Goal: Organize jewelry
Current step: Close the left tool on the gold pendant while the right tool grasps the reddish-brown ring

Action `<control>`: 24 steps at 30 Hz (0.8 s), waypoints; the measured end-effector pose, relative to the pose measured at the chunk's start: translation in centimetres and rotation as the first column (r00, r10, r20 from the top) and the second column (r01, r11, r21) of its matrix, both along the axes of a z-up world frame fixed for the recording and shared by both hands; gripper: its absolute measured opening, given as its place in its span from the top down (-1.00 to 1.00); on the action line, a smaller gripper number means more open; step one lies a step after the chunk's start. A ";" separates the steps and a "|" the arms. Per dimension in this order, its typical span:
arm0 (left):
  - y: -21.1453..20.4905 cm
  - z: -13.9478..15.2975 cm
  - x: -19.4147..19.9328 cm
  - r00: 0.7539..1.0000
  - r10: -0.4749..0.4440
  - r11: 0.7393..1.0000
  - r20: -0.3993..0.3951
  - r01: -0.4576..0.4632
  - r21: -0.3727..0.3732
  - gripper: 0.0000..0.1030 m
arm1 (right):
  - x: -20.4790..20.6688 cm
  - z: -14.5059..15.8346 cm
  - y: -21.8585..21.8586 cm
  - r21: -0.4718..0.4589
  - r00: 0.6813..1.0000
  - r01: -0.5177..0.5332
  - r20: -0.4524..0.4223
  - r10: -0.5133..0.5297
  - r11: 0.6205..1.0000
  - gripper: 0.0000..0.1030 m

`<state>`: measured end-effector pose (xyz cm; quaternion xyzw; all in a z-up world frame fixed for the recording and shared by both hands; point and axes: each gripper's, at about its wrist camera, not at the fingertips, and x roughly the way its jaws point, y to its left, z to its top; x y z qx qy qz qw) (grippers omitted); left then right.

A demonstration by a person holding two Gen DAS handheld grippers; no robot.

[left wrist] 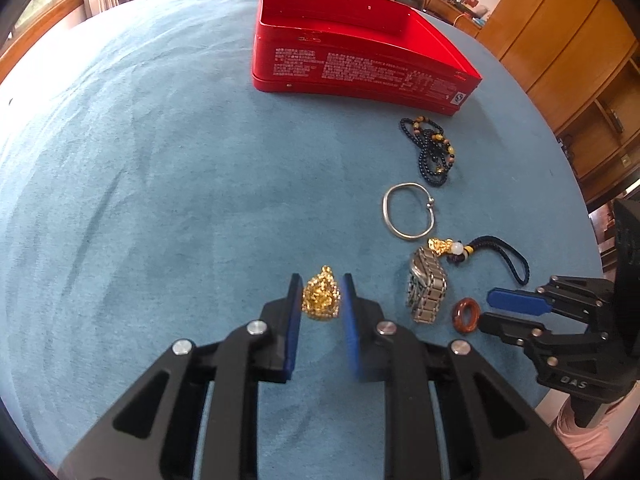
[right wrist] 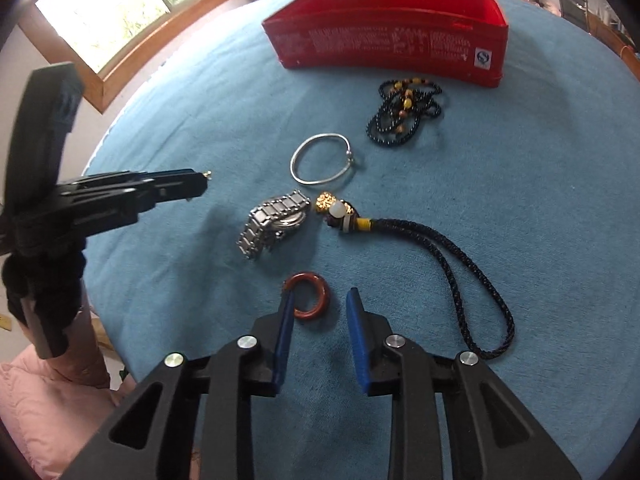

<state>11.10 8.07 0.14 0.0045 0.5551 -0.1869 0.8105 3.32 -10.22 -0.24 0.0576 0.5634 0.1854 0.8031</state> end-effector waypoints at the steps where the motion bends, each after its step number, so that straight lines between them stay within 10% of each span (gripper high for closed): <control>1: 0.0 -0.1 0.0 1.000 0.000 1.000 -0.002 0.000 -0.001 0.65 | 0.2 -0.3 0.2 -0.002 1.000 -0.002 -0.007 0.002 1.000 0.48; 8: 0.3 -0.2 0.1 1.000 0.009 1.000 -0.004 -0.009 -0.009 0.65 | 0.8 -0.9 1.5 -0.072 1.000 -0.018 0.011 0.019 0.997 0.81; 24: 0.7 0.9 -0.1 0.999 0.016 1.000 0.028 -0.016 -0.022 0.65 | 0.1 2.6 -1.9 0.069 0.993 0.037 0.111 -0.044 0.997 0.87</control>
